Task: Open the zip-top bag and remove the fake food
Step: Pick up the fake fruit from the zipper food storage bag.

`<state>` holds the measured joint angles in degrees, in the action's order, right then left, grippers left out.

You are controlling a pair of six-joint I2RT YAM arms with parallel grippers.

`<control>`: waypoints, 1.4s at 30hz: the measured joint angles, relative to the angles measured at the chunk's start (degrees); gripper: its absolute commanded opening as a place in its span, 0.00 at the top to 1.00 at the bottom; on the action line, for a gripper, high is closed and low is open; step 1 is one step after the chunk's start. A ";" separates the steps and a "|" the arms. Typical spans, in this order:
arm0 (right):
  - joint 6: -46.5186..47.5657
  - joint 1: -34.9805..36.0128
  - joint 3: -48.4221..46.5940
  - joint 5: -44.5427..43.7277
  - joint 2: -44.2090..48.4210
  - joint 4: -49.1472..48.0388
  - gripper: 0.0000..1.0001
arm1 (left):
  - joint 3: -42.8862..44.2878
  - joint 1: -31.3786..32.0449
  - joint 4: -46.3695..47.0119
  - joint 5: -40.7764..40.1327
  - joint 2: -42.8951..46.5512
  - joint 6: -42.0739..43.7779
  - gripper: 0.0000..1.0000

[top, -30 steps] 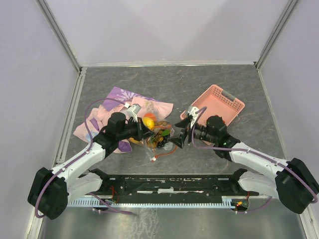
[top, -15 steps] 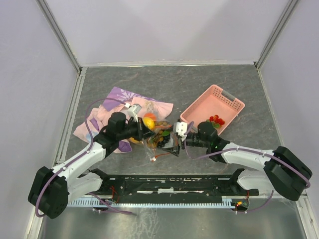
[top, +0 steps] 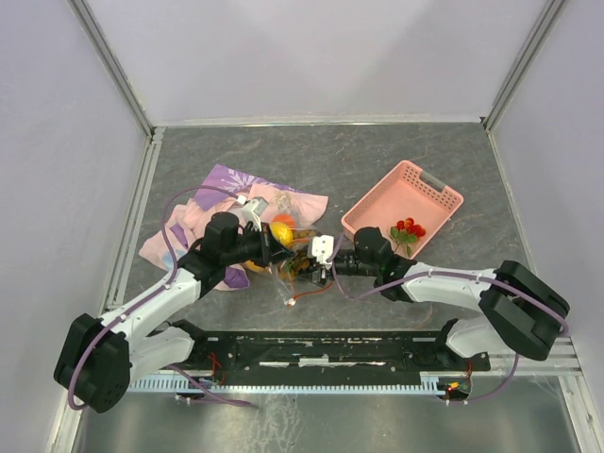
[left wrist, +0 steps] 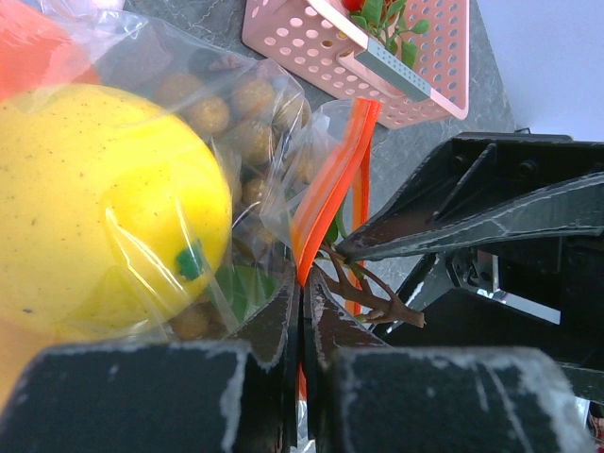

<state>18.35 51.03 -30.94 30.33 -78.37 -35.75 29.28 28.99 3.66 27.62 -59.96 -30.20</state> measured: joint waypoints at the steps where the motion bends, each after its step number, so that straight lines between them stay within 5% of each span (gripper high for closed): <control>1: 0.07 0.15 -0.33 -0.39 -0.59 0.17 0.38 | -0.02 0.00 0.00 0.00 -0.04 0.00 0.97; 11: 0.20 0.72 -2.43 -2.82 -4.04 0.96 0.57 | -0.02 -0.04 -0.02 0.02 -0.07 0.00 0.97; 23: 1.51 0.92 -3.02 -3.37 -4.13 2.12 0.97 | -0.37 -0.04 -0.02 -0.02 0.02 -0.02 0.97; 42: 3.56 0.66 -1.27 1.03 8.24 9.57 0.98 | -0.44 -0.04 -0.07 -0.46 1.31 -0.04 0.97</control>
<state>21.91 51.68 -32.21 31.35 -70.13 -26.17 28.84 28.95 3.60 27.16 -58.65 -30.24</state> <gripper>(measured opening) 0.050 0.043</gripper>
